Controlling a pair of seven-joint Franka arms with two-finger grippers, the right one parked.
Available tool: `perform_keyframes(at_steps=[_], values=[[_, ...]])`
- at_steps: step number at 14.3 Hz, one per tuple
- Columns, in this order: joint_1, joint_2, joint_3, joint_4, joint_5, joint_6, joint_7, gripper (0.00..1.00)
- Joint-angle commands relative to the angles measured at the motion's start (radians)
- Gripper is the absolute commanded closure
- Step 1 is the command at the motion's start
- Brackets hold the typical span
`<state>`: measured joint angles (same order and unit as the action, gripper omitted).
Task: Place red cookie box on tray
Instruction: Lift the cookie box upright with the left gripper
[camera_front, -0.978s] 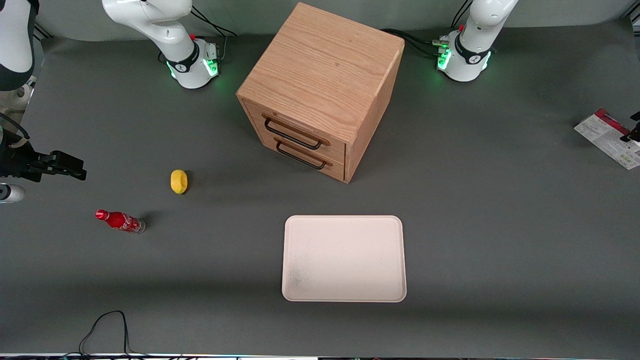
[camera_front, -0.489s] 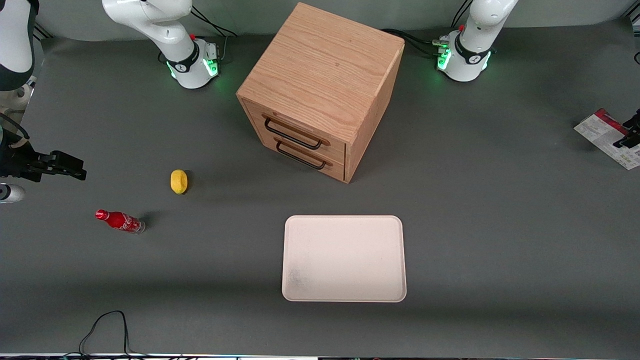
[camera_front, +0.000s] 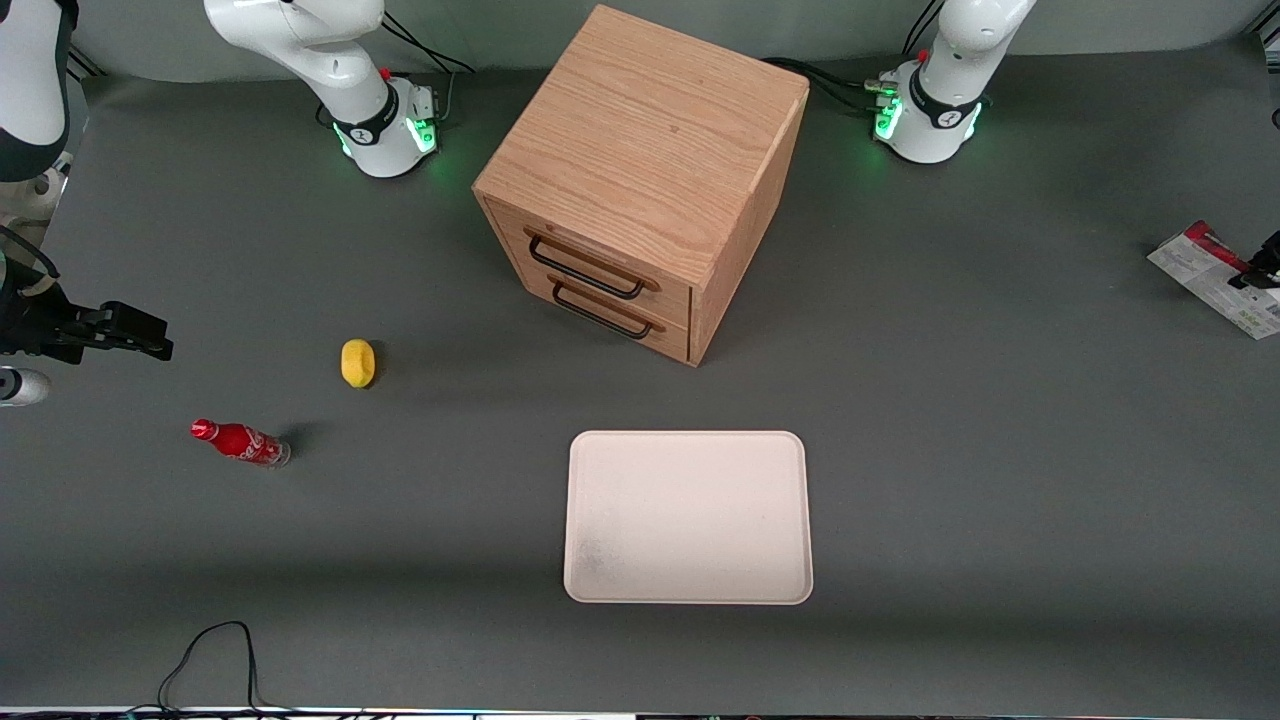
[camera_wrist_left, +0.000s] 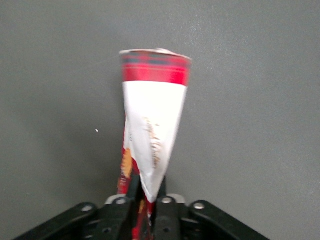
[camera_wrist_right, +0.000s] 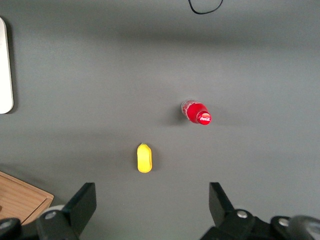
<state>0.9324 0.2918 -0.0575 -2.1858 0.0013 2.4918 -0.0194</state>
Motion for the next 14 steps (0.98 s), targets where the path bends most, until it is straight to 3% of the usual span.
perform_keyframes(at_steps=[1, 8, 14], values=[[-0.012, -0.028, 0.007, 0.033, 0.006, -0.066, 0.016, 1.00], [-0.009, -0.236, 0.007, 0.188, 0.014, -0.462, 0.053, 1.00], [-0.012, -0.270, 0.005, 0.569, 0.034, -0.841, 0.075, 1.00]])
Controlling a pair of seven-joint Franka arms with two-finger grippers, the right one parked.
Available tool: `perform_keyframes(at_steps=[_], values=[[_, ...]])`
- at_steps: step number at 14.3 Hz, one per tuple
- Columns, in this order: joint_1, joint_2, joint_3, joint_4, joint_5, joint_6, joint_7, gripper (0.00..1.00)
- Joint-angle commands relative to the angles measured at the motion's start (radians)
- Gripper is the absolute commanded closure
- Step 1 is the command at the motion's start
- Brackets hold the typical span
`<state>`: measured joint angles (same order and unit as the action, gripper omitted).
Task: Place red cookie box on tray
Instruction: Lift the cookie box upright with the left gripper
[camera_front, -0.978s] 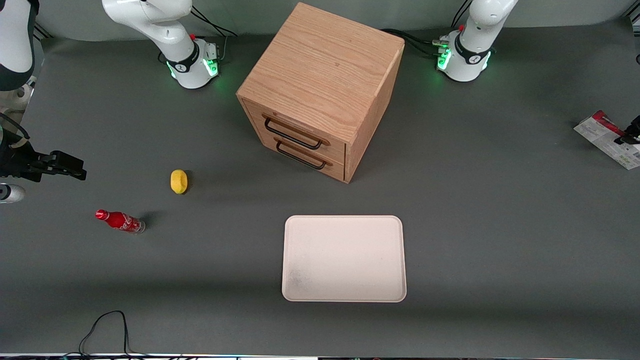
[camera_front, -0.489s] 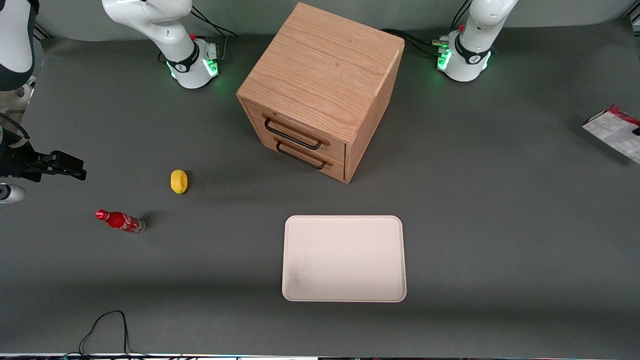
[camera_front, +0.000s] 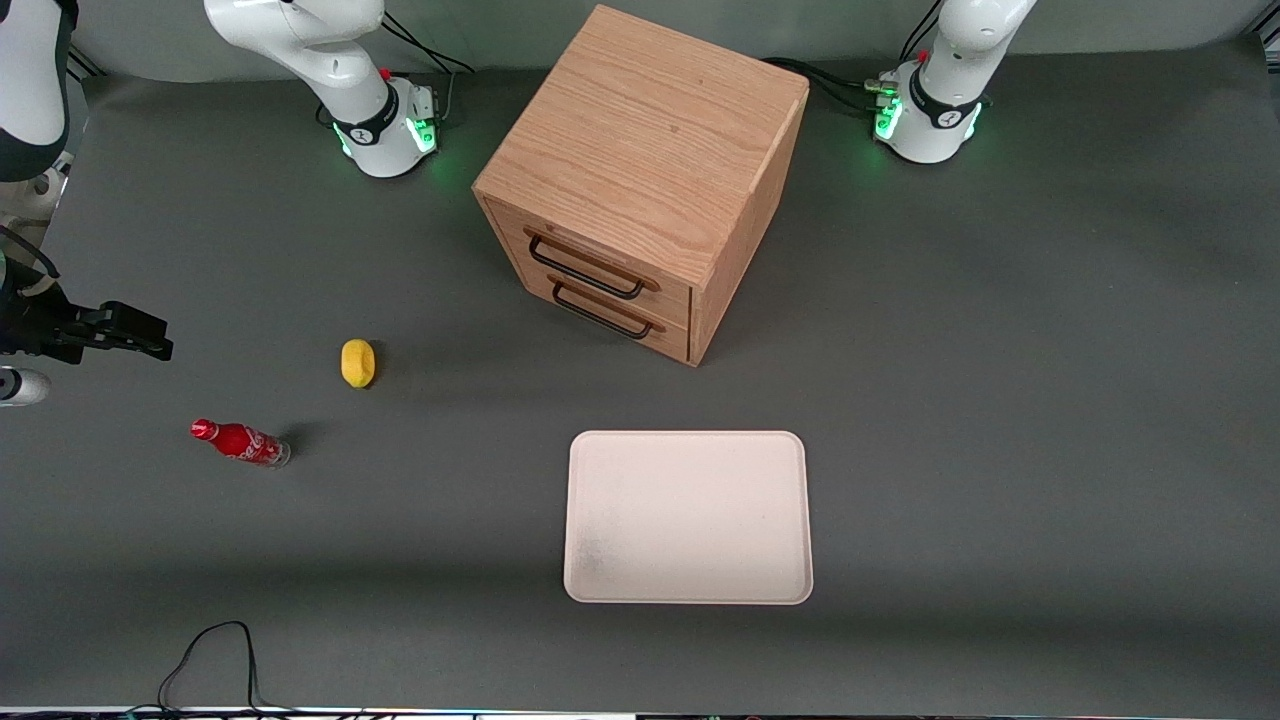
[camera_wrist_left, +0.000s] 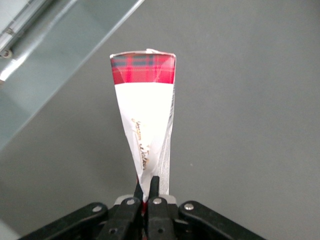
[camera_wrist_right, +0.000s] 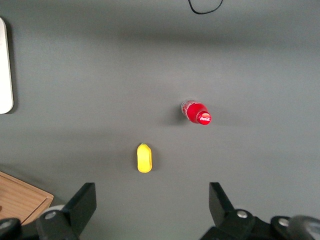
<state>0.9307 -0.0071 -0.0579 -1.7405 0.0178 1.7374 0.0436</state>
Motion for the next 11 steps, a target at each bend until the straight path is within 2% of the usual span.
perform_keyframes(at_steps=[1, 3, 5, 9, 11], values=[[-0.012, 0.029, 0.004, 0.153, 0.019, -0.102, 0.010, 1.00], [-0.024, 0.032, 0.004, 0.177, 0.019, -0.108, 0.012, 1.00], [-0.088, 0.036, -0.008, 0.197, 0.018, -0.110, 0.031, 1.00], [-0.318, 0.059, -0.043, 0.284, 0.018, -0.194, 0.078, 1.00], [-0.464, 0.126, -0.045, 0.399, 0.030, -0.306, 0.043, 1.00]])
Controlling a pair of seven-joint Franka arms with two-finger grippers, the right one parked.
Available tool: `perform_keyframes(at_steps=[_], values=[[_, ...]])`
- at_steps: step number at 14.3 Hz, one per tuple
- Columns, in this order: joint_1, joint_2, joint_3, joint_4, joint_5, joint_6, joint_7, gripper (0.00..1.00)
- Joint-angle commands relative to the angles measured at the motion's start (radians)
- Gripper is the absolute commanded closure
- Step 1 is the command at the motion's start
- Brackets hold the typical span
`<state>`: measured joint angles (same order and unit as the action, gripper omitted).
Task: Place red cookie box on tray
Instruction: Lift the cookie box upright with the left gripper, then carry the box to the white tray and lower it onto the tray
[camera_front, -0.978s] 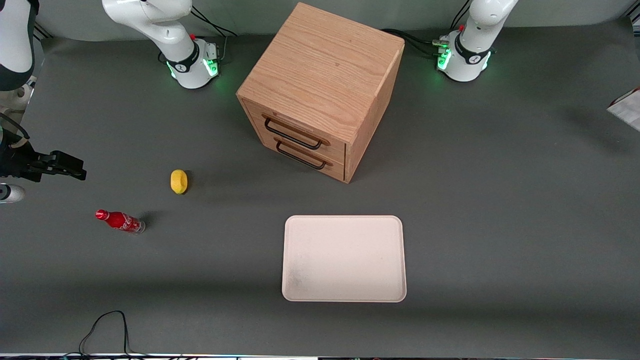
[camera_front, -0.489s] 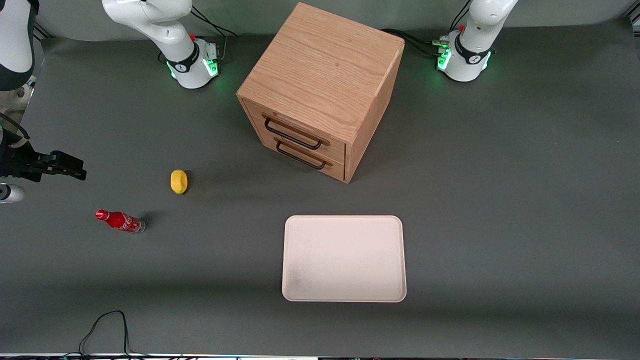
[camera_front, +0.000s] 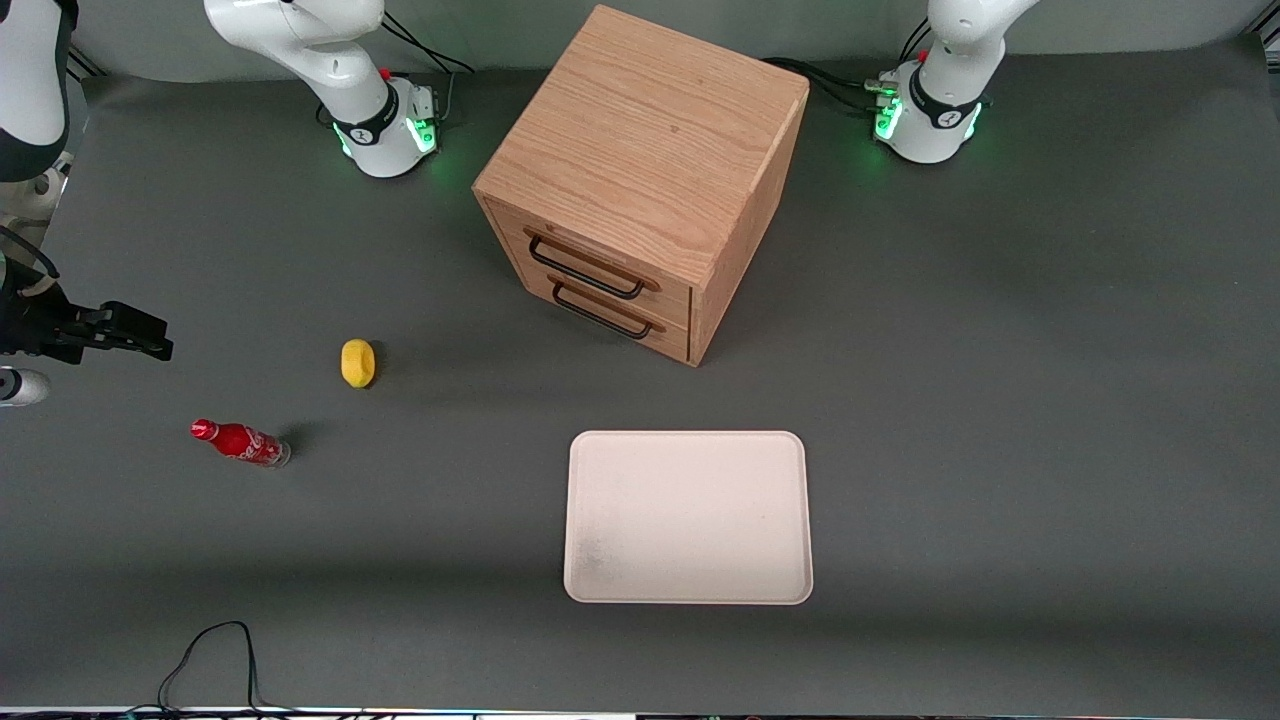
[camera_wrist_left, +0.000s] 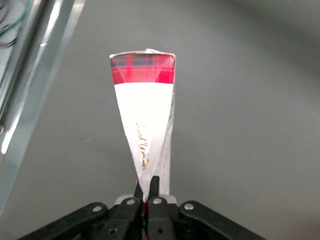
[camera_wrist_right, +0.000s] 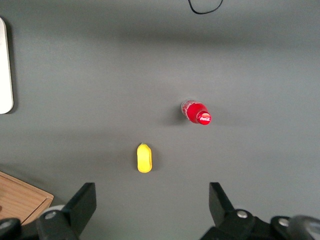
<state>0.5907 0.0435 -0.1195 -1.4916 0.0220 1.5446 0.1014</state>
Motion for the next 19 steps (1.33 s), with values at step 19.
perform_keyframes(at_steps=[19], values=[[-0.879, 0.532, -0.069, 0.516, 0.047, 0.060, -0.563, 1.00]])
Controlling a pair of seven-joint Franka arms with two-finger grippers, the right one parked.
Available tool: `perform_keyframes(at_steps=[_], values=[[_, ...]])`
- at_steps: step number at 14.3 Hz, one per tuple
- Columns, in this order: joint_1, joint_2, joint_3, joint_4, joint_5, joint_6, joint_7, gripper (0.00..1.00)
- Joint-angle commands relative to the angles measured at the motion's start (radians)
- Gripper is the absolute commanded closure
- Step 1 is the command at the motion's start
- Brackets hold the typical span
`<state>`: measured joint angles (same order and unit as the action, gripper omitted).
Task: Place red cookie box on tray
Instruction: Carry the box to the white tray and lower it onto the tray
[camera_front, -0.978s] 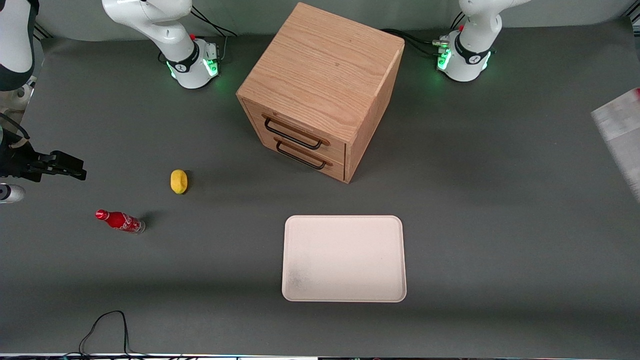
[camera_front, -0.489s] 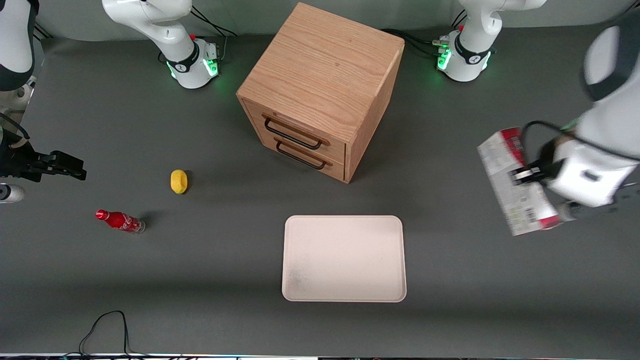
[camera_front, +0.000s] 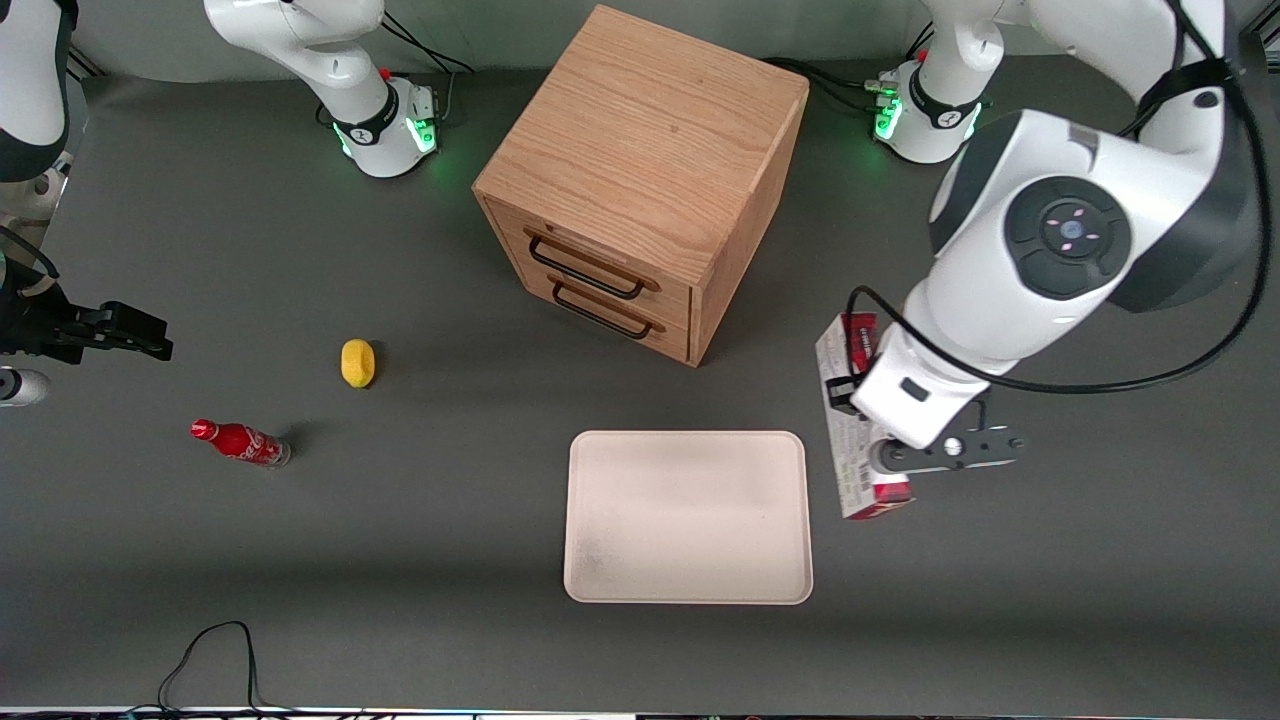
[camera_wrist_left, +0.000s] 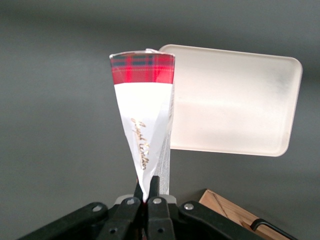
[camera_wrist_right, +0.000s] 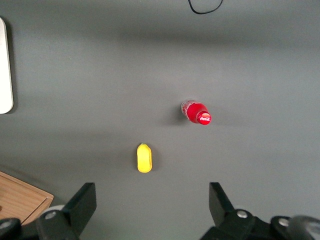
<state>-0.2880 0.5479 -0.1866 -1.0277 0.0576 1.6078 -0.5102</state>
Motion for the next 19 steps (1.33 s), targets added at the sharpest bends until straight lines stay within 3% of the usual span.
perform_keyframes(at_steps=[1, 13, 19], values=[[-0.005, 0.050, -0.001, 0.052, 0.016, 0.018, 0.048, 1.00], [-0.048, 0.365, 0.010, 0.038, 0.099, 0.329, 0.042, 1.00], [-0.060, 0.438, 0.032, 0.037, 0.114, 0.408, 0.042, 1.00]])
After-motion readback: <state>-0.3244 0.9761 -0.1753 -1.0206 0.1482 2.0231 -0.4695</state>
